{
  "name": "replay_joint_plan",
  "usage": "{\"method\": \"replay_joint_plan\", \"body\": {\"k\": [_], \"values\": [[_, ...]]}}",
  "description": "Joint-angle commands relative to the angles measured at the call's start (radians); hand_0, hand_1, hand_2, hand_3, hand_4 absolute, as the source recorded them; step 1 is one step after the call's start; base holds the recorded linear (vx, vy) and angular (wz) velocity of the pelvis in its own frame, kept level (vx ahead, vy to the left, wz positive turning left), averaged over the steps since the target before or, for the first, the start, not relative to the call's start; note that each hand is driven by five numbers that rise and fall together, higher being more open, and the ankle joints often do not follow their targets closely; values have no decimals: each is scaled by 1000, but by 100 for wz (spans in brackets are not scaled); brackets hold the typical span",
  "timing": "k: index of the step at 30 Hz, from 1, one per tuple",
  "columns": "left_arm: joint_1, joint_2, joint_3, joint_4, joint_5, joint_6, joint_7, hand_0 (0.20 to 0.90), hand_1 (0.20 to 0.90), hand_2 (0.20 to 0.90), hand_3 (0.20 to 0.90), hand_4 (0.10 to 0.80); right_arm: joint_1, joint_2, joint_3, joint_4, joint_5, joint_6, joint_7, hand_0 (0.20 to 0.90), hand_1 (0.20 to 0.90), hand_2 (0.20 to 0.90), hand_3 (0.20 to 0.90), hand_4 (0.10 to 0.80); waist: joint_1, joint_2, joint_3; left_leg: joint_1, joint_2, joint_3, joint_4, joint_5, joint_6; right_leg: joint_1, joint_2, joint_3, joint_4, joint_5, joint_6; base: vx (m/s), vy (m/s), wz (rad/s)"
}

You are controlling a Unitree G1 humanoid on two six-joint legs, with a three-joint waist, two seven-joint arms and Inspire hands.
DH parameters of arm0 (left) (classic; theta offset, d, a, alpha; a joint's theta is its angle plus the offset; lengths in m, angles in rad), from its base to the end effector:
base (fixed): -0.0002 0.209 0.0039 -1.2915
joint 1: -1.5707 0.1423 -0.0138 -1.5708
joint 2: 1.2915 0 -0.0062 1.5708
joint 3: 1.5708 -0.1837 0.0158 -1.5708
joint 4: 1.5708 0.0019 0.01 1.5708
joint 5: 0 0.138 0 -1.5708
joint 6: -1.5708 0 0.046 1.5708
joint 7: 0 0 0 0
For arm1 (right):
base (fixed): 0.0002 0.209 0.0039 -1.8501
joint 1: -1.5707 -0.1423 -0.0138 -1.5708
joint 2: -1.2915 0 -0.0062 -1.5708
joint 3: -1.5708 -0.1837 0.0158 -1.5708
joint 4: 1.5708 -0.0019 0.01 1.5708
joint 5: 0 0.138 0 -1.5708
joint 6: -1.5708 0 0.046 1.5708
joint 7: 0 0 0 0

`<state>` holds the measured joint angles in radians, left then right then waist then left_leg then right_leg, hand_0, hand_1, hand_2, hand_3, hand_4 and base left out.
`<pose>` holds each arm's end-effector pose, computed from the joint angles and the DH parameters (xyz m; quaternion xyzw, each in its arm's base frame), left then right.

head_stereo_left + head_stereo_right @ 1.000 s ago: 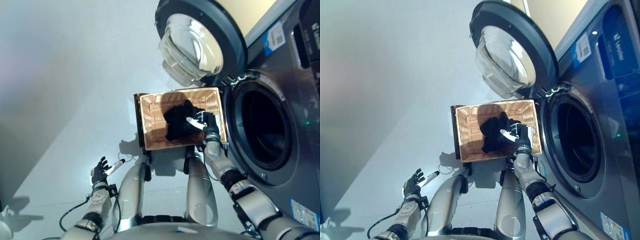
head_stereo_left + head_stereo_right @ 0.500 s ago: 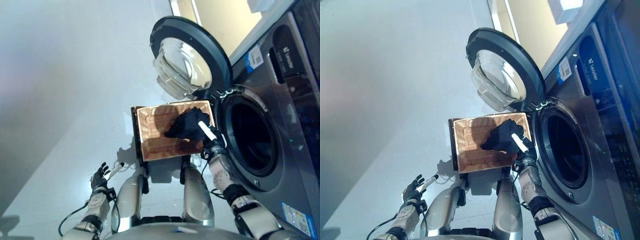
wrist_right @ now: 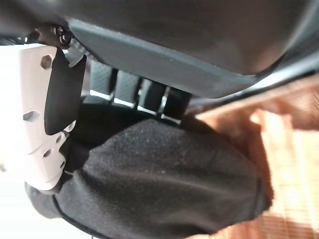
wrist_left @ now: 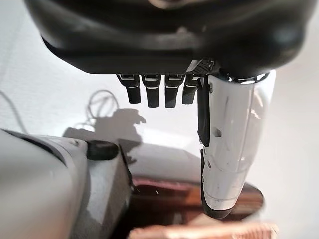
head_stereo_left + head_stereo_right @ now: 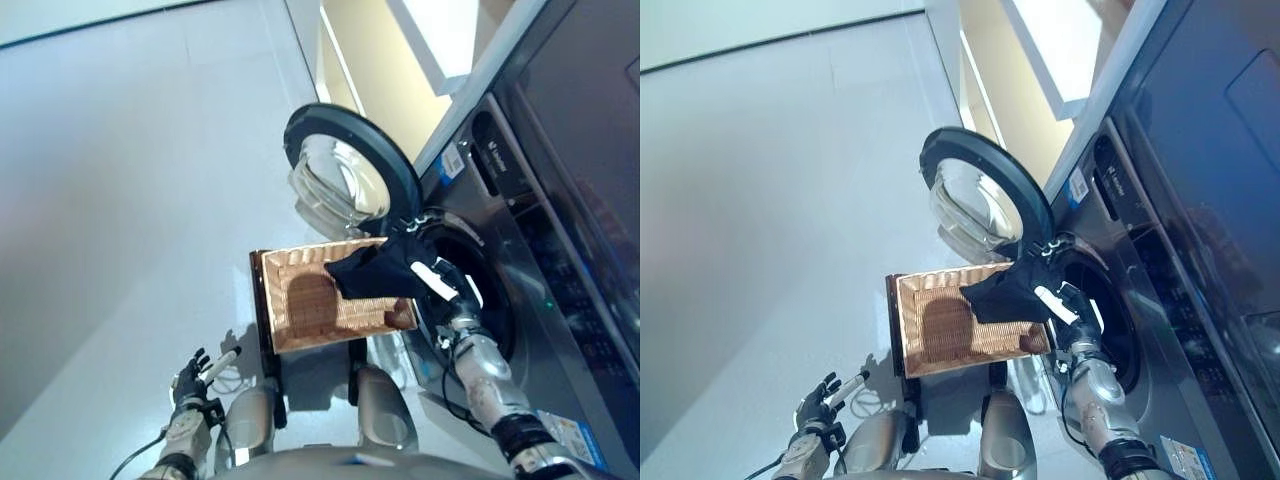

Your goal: Pick up the clothes and place them into the washing machine

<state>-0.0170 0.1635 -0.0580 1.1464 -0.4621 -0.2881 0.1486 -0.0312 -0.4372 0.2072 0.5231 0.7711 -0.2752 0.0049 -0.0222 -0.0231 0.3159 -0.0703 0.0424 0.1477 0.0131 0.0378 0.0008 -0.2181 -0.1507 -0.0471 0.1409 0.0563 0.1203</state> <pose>0.1027 0.2054 -0.1064 -0.0586 0.3967 0.2215 0.8889 0.1845 -0.2385 -0.0176 0.1242 0.1209 -0.0730 0.9822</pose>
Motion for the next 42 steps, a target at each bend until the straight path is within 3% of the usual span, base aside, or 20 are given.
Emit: {"method": "replay_joint_plan", "body": {"k": [1, 8, 22, 34, 42], "values": [[5, 54, -24, -38, 49, -47, -11, 900, 900, 900, 900, 800, -20, -46, 24, -173, -39, -46, 52, 200, 200, 200, 200, 300, -9, -24, -69, -20, 56, -46, 45, 27, -101, 38, -70, -16, -45, 93, 61, 122, -16, -2], [45, 87, -109, -223, 128, -63, -40, 900, 900, 900, 900, 800, 20, -74, 29, -229, -75, -16, 87, 200, 200, 200, 200, 300, -5, -25, -137, 43, 58, -43, 9, 24, -99, 100, -70, -32, -70, 85, 66, 83, -12, 0], [14, 138, -228, -325, 425, -54, -11, 900, 900, 900, 900, 800, 105, -202, 34, -474, -44, 33, 193, 200, 200, 200, 200, 300, -15, -42, -245, 122, 56, -28, -42, 11, -98, 167, -68, -43, -113, 82, 77, 53, -6, -1], [-39, 149, -306, -426, 345, -55, -75, 900, 900, 900, 900, 800, 67, -301, 80, -579, 38, 80, 249, 200, 200, 200, 200, 300, -23, -47, -295, 146, 52, -18, -47, 1, -97, 188, -69, -40, -125, 88, 78, 14, -2, -1], [-61, 153, -336, -506, 241, -48, -118, 900, 900, 900, 900, 800, 44, -299, 106, -608, 52, 90, 249, 200, 200, 200, 200, 300, -26, -48, -308, 152, 48, -23, -48, -3, -96, 197, -71, -42, -129, 89, 78, 5, 0, 0]]}}
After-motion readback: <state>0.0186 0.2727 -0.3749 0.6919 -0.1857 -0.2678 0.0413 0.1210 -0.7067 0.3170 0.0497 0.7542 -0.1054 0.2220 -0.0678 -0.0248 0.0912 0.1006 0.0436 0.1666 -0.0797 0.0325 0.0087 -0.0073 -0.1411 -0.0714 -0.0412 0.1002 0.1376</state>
